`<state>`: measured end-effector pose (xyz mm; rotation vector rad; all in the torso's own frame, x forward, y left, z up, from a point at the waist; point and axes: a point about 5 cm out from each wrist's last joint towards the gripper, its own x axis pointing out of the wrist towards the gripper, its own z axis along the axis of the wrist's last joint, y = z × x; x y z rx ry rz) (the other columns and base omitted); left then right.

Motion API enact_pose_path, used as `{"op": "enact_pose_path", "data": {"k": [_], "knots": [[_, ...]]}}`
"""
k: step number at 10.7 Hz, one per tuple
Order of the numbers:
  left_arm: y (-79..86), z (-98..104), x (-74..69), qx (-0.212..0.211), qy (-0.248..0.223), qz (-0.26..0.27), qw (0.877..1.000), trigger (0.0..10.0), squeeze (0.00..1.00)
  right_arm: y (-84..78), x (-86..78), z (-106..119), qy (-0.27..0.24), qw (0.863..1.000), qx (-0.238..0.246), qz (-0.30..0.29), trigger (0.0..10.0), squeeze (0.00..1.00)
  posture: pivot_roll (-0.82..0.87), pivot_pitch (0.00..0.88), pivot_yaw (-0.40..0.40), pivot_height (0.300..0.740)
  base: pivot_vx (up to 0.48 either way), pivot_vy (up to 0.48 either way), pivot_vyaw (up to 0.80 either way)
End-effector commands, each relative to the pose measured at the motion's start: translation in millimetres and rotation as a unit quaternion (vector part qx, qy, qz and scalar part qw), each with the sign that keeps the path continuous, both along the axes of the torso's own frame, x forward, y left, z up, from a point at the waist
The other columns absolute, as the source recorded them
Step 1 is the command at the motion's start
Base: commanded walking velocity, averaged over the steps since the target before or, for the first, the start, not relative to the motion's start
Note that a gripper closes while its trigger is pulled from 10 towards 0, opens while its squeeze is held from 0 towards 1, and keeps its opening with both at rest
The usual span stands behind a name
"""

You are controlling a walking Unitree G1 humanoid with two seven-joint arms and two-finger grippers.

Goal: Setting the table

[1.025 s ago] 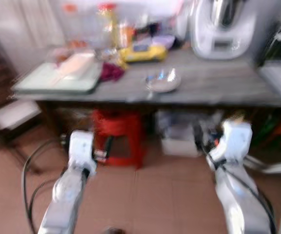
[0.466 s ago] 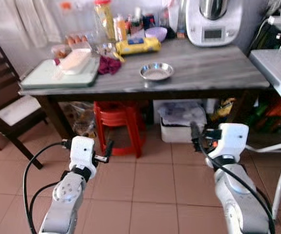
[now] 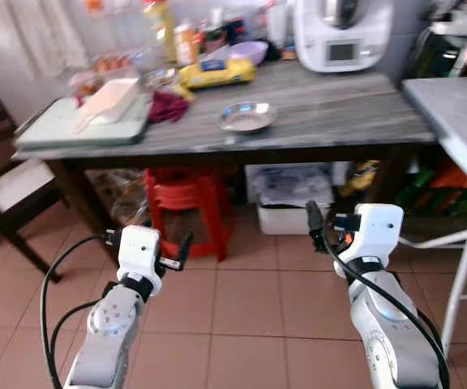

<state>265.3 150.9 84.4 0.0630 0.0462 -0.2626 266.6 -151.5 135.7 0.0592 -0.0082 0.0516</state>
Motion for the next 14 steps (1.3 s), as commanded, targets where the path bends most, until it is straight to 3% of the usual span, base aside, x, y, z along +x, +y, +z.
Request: {"op": "enact_pose_path", "data": {"k": [1,14], "knots": [[3.1,2.9,1.2,0.004,-0.006,0.002,1.000,10.0,0.00,0.5,0.1,8.5,-0.018,1.000,0.003,0.000,10.0,0.00,-0.04,0.000,0.089,0.740,0.000,-0.442,0.00],[0.4,7.5,5.6,0.004,-0.016,-0.010,1.000,10.0,0.00,-1.3,1.2,10.4,-0.025,1.000,0.006,-0.003,10.0,0.00,-0.04,0.000,0.096,0.740,0.000,-0.480,0.00]]}}
